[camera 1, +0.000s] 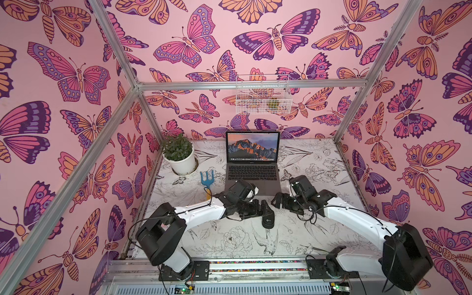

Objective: Insert the wireless mouse receiver into the laptop
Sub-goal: Adjust the mouse at the center of the board, then pick up the mouse from the center of the board.

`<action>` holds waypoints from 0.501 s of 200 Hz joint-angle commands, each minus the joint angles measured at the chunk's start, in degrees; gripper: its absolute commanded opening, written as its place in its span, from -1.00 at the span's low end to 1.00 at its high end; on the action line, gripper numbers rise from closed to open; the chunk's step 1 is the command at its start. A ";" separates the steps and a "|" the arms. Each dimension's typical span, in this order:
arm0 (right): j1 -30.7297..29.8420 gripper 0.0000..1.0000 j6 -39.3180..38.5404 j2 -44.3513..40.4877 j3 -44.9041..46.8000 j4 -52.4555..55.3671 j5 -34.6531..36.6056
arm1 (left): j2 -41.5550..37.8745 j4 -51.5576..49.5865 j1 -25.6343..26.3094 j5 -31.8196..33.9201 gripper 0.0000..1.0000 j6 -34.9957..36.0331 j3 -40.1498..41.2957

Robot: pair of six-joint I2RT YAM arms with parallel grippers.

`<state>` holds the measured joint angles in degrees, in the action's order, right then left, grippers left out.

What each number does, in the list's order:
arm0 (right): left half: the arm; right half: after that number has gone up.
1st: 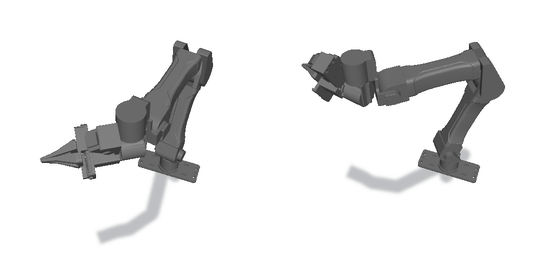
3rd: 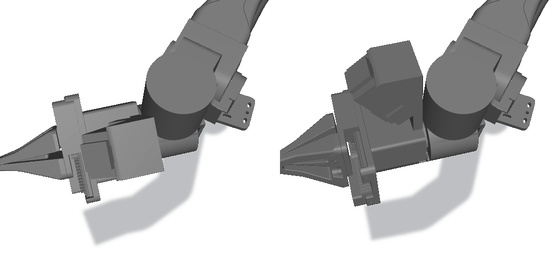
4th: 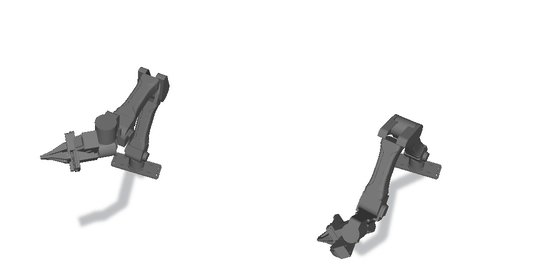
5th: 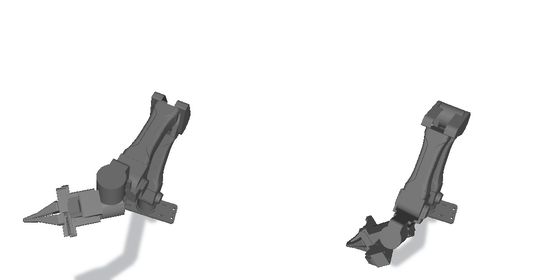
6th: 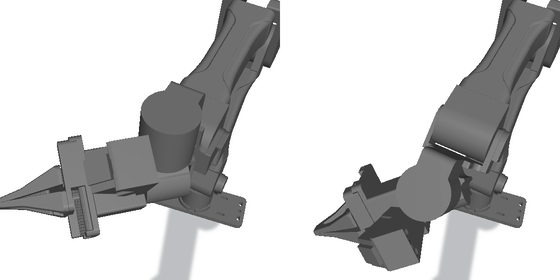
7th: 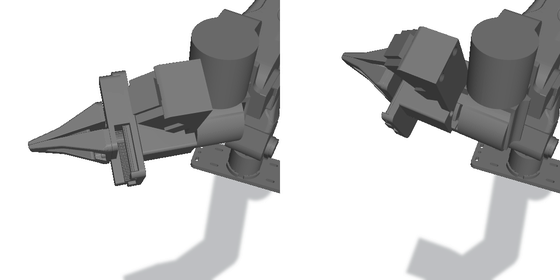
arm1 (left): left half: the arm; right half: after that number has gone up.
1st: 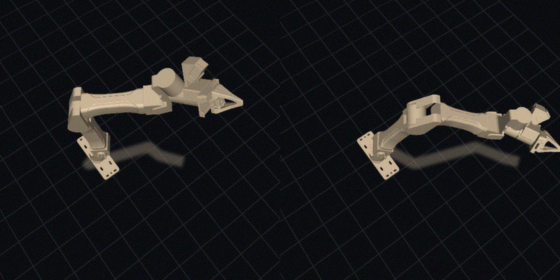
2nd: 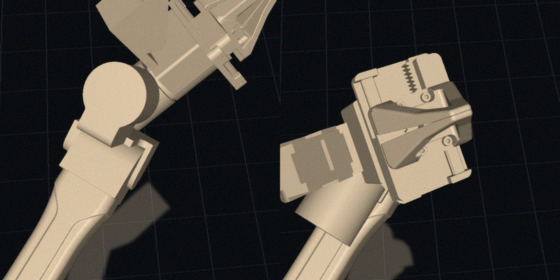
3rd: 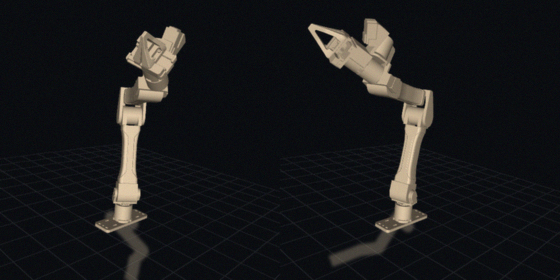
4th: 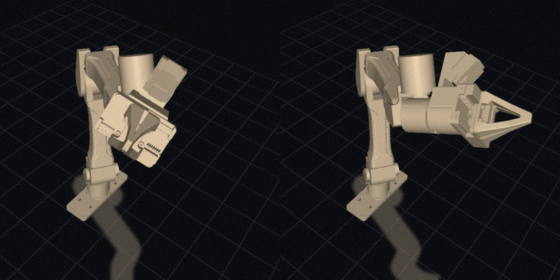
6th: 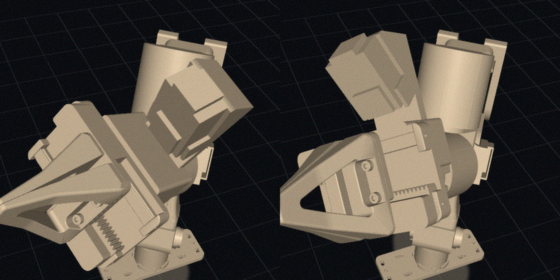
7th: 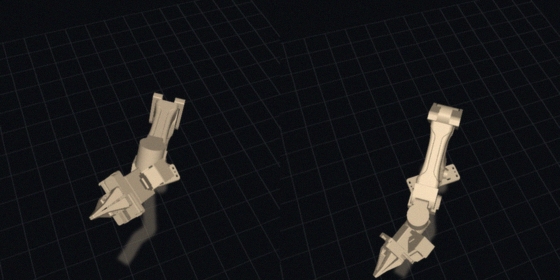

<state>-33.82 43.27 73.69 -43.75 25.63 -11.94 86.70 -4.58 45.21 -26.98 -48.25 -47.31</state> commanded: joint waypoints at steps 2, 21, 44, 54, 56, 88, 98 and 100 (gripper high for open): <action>-5.91 1.00 1.82 4.91 -0.75 4.69 -2.87 | -6.20 -1.72 -1.35 14.17 1.00 -4.71 5.86; -9.96 0.98 1.32 9.40 -3.25 6.76 -3.40 | -10.85 -1.67 -1.52 19.29 1.00 -6.37 9.08; -12.27 0.96 0.93 14.19 -5.92 7.25 -2.91 | -13.17 -1.87 -1.53 21.16 1.00 -7.45 11.20; -12.87 0.95 0.45 15.97 -7.58 8.55 -1.24 | -15.66 -2.02 -1.53 21.27 1.00 -7.81 11.68; -13.07 0.95 0.32 15.96 -7.93 8.82 -0.87 | -15.70 -2.02 -1.53 21.27 1.00 -7.89 11.77; -15.59 0.91 -1.90 21.86 -13.16 11.10 4.11 | -16.84 -2.75 -1.62 23.46 1.00 -9.64 13.20; -16.50 0.90 -2.60 23.46 -15.26 12.71 6.59 | -17.16 -2.99 -1.66 24.35 1.00 -10.08 13.51; -16.72 0.90 -2.76 23.74 -15.63 12.98 7.07 | -17.28 -3.07 -1.69 24.57 1.00 -10.15 13.55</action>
<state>-48.45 42.81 94.65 -54.87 33.58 -11.38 70.59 -6.04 43.88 -6.39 -56.53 -35.35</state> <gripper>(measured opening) 0.956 0.998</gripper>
